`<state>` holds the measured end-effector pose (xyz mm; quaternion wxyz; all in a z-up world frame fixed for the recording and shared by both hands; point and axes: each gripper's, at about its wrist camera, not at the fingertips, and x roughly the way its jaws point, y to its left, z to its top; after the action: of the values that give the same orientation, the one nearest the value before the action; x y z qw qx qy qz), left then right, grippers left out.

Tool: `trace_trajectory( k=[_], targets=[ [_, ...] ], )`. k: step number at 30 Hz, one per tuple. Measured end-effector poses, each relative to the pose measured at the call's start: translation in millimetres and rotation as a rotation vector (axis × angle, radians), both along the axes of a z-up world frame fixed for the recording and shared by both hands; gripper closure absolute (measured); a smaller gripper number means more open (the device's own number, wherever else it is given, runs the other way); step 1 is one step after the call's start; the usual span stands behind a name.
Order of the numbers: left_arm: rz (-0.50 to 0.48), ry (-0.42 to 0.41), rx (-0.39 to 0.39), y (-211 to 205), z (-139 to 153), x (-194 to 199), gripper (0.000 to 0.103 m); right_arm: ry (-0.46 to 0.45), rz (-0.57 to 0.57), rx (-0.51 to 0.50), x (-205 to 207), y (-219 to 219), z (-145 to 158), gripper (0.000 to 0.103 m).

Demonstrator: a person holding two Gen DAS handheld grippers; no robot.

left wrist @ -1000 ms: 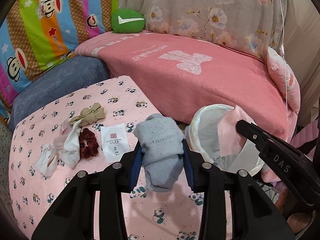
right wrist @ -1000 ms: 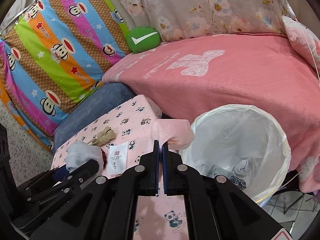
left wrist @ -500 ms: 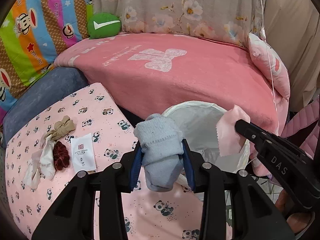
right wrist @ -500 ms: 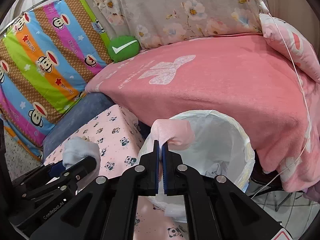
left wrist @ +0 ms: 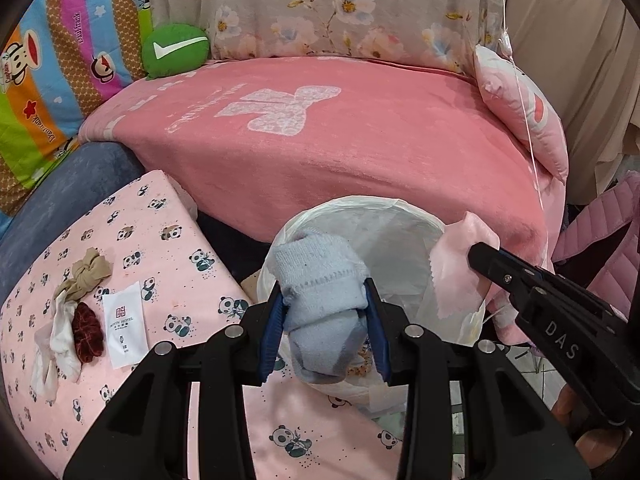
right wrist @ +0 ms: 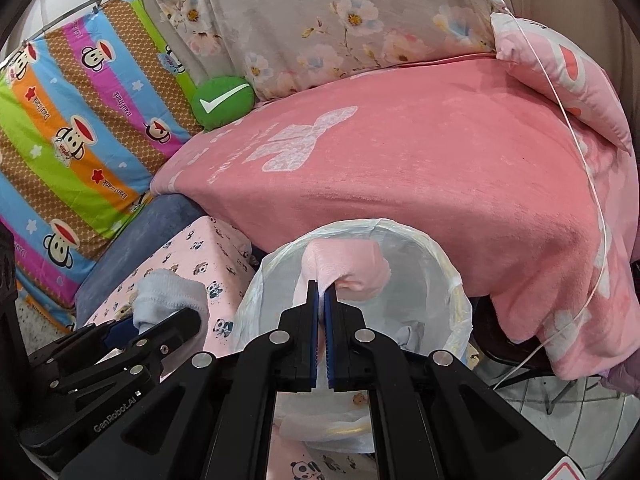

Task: Collect trash
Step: 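Carry the grey sock and pink cloth over the basket with both grippers, then open both grippers to drop the sock and pink cloth into the basket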

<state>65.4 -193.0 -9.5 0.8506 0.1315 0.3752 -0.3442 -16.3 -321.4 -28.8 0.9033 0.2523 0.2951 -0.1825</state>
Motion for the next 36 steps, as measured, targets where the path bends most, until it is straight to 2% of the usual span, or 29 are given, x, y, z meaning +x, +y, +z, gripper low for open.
trace_trajectory(
  k=[11,14,16,18,22,25,32,36],
  targets=[
    [-0.025,0.061,-0.036,-15.5,-7.9,13.3,0.065,0.025,-0.026,0.011,0.8,-17.8,-14.1,0.099],
    [-0.037,0.067,-0.049,-18.2,-8.6,14.8,0.061,0.029,-0.028,0.013,2.9,-19.7,-17.2,0.098],
    [-0.027,0.059,-0.057,-17.8,-7.6,15.2,0.038,0.032,-0.032,0.012,4.6,-20.1,-18.9,0.095],
    [-0.011,0.028,-0.071,-14.9,-4.4,14.4,0.031,0.035,-0.036,0.003,7.1,-19.0,-19.7,0.092],
    [0.01,0.02,-0.066,-10.4,-2.5,19.1,0.03,0.037,-0.032,0.002,10.8,-18.4,-20.1,0.091],
    [0.032,0.032,-0.069,-3.3,-2.7,24.6,0.03,0.033,-0.033,0.003,12.3,-15.7,-19.7,0.084],
    [0.065,0.001,-0.069,17.0,2.9,21.6,0.031,0.029,-0.003,-0.006,15.6,1.5,-14.9,0.08],
    [0.084,-0.004,-0.076,31.1,6.0,21.4,0.03,0.024,0.02,-0.007,17.5,15.7,-11.7,0.073]
  ],
)
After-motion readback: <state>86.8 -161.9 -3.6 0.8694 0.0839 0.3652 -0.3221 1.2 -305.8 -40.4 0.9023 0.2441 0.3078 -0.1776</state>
